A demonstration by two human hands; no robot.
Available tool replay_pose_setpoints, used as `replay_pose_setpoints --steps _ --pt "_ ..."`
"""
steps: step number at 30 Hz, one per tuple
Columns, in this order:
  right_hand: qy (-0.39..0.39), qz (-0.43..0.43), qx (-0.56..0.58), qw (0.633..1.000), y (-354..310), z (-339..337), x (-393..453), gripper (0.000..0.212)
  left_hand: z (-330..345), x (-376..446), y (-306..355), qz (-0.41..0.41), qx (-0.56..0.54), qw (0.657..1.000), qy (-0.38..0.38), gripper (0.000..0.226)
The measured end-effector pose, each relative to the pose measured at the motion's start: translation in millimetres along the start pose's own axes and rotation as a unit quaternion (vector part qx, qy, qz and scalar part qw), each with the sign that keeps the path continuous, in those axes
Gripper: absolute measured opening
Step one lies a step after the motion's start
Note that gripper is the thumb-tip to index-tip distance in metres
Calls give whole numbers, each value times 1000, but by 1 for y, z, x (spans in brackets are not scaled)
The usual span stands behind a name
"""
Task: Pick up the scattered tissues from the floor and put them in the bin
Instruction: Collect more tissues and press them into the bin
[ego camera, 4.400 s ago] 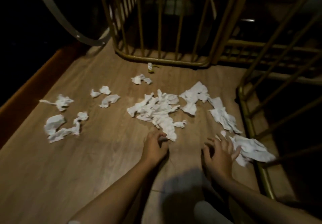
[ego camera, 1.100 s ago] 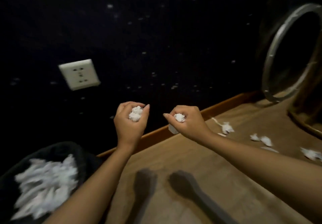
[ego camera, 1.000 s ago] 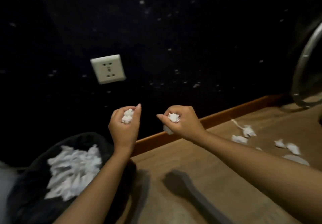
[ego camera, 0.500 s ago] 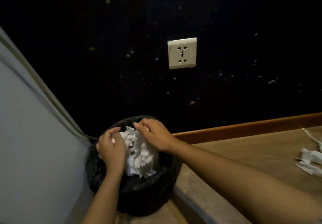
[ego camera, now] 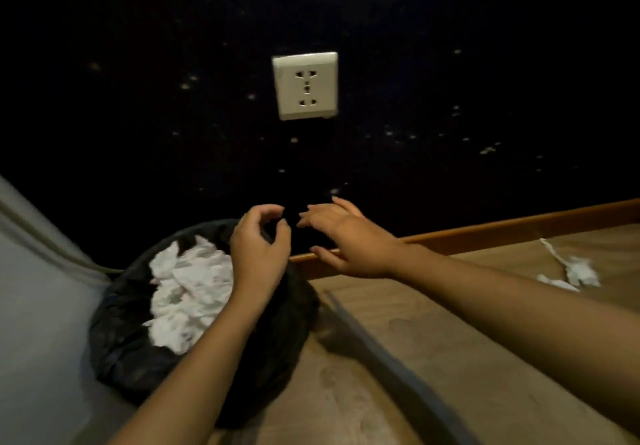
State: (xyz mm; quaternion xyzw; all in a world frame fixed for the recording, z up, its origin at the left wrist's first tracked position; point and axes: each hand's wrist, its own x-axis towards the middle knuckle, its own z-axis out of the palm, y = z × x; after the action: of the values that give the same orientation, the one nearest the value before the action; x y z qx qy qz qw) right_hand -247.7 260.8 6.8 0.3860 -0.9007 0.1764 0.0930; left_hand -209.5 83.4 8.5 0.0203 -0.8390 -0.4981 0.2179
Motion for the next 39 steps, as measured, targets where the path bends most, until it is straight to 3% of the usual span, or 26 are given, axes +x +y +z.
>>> replay_pose_setpoints --steps 3,7,15,22,24,26,30,34,37,39 --pt "-3 27 -40 999 48 -33 -53 44 59 -10 26 15 -1 995 -99 13" --pt "47 153 -39 986 114 -61 -156 40 160 -46 53 -13 19 977 -212 9" --pt "87 382 -5 920 201 -70 -386 32 339 -129 97 -21 124 893 -431 20" --pt "8 503 -16 864 256 -67 -544 15 456 -183 108 -48 203 840 -501 56" --pt "13 534 -11 845 274 -70 -571 17 483 -199 102 -80 221 829 -508 79" --pt "30 584 -4 811 294 -69 -592 27 509 -212 93 -86 244 826 -501 111" --pt "54 643 26 764 323 -53 -609 37 539 -215 84 10 228 851 -474 120" --pt "19 606 58 793 331 -25 -604 55 555 -212 71 33 217 878 -426 120" --pt "-3 548 66 834 319 -2 -596 51 565 -228 58 5 185 887 -422 118" --pt "-17 493 59 868 310 11 -592 40 573 -243 55 32 176 891 -418 104"
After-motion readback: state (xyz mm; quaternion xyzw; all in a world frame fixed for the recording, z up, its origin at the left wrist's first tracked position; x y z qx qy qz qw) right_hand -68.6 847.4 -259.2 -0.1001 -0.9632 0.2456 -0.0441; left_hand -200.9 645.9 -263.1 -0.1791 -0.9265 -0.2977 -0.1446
